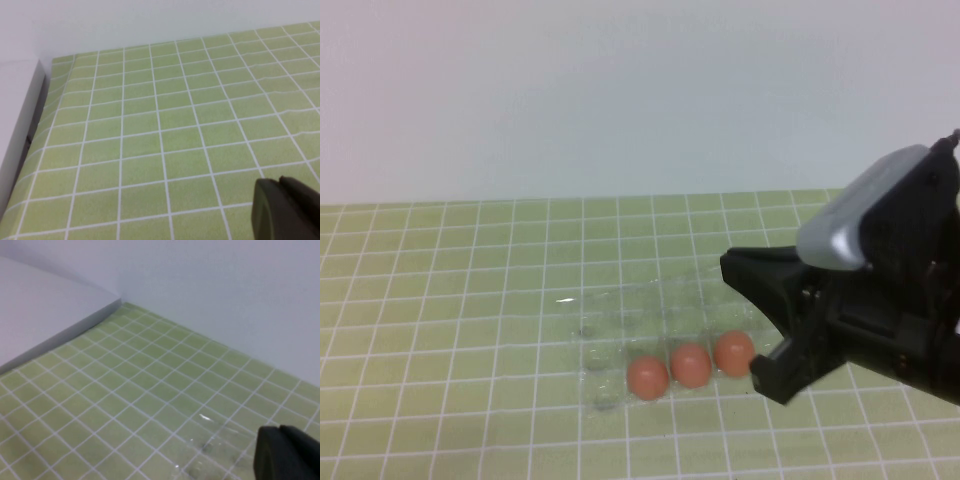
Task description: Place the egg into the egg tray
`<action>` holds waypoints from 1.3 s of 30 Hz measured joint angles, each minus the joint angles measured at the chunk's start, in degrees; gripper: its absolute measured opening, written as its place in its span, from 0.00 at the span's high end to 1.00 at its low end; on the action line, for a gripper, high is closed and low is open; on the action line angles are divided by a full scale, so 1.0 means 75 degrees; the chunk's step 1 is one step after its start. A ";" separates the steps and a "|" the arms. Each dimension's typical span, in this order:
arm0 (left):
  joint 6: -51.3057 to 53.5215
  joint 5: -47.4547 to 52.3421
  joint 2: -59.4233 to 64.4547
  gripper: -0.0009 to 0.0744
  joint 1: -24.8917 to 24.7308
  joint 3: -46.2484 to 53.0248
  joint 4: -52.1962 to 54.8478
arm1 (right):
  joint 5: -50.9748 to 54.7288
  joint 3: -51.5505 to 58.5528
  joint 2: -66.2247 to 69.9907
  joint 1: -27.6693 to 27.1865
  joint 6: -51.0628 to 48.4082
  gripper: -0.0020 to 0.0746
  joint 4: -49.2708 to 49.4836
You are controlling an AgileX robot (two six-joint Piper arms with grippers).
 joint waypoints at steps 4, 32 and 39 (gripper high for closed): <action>0.0000 0.0000 0.0000 0.99 0.0000 0.0000 0.0000 | 0.0602 -0.0048 -0.0429 0.0000 0.0012 0.97 0.0031; 0.0000 0.0000 0.0000 0.99 0.0011 0.0000 -0.0011 | 0.2174 0.2314 -0.4649 -0.1735 -0.0617 0.98 0.0035; 0.0000 0.0000 0.0000 0.99 0.0011 0.0000 -0.0011 | 0.2592 0.3583 -0.7218 -0.3816 -0.0617 0.98 -0.0005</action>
